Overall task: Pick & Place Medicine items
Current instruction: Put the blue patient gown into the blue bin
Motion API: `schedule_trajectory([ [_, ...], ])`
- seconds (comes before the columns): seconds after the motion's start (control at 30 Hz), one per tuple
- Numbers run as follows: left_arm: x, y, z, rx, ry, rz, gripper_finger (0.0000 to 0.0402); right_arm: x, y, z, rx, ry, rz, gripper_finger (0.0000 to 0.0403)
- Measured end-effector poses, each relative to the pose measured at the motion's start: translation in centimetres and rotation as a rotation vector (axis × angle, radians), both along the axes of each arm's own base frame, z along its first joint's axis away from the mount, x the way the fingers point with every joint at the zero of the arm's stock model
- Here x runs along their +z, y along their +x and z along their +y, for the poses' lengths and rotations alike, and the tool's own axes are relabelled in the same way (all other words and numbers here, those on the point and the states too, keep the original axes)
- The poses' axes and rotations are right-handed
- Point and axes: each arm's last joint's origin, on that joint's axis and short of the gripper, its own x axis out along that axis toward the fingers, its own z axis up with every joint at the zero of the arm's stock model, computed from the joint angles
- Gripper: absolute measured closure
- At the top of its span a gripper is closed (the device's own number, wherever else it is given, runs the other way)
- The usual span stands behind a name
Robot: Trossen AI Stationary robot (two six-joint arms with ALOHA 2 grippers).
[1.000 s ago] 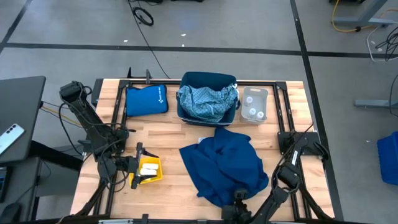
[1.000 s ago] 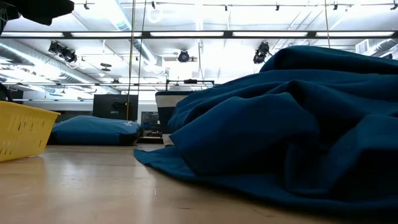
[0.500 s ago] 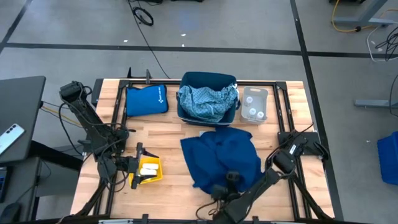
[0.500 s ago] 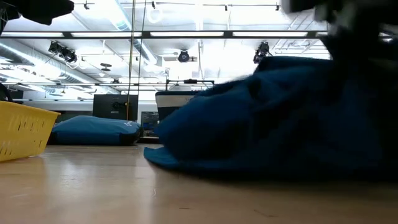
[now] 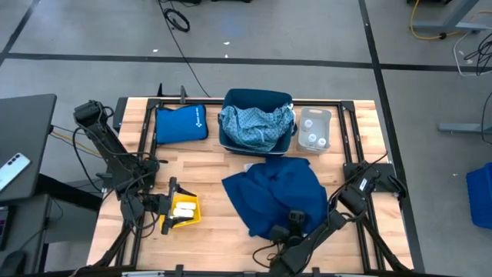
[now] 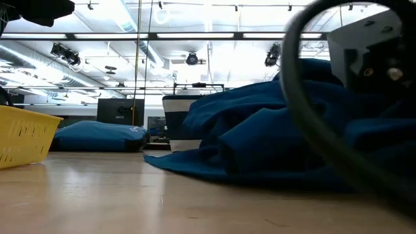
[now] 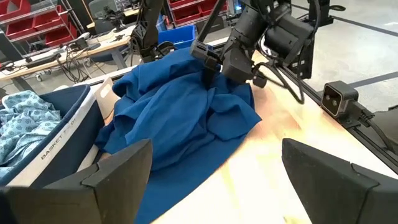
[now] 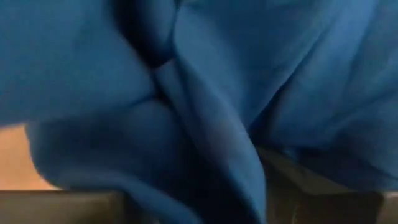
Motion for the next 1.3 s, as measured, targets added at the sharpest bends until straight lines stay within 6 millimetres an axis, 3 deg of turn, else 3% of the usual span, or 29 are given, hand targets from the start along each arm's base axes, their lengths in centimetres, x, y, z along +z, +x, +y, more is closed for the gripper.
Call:
schedule_trajectory([
  [0.33,0.0,0.0,0.0,0.0,0.0,0.0,0.004,0.2,0.0,-0.1,-0.023,-0.03,-0.025,0.0257],
  [0.7,0.0,0.0,0.0,0.0,0.0,0.0,0.004,0.2,0.1,-0.1,-0.032,-0.023,-0.018,0.0267],
  [0.8,0.0,0.0,0.0,-0.001,0.0,0.0,0.004,0.3,0.5,-0.6,-0.089,0.013,0.001,0.0301],
  [0.9,0.0,0.0,0.0,0.0,0.0,0.0,0.004,0.2,0.7,-0.9,-0.116,0.019,0.007,0.038],
  [1.03,0.0,0.0,0.0,-0.001,-0.001,0.0,0.004,0.2,0.7,-0.8,-0.063,-0.027,-0.036,0.0396],
  [1.13,0.0,0.0,0.0,-0.001,-0.001,0.0,0.004,1.7,1.1,-0.1,0.002,-0.06,-0.158,0.0397],
  [1.3,0.0,0.0,0.0,-0.001,-0.002,0.0,0.004,7.7,2.1,1.0,0.11,-0.051,-0.411,0.0399],
])
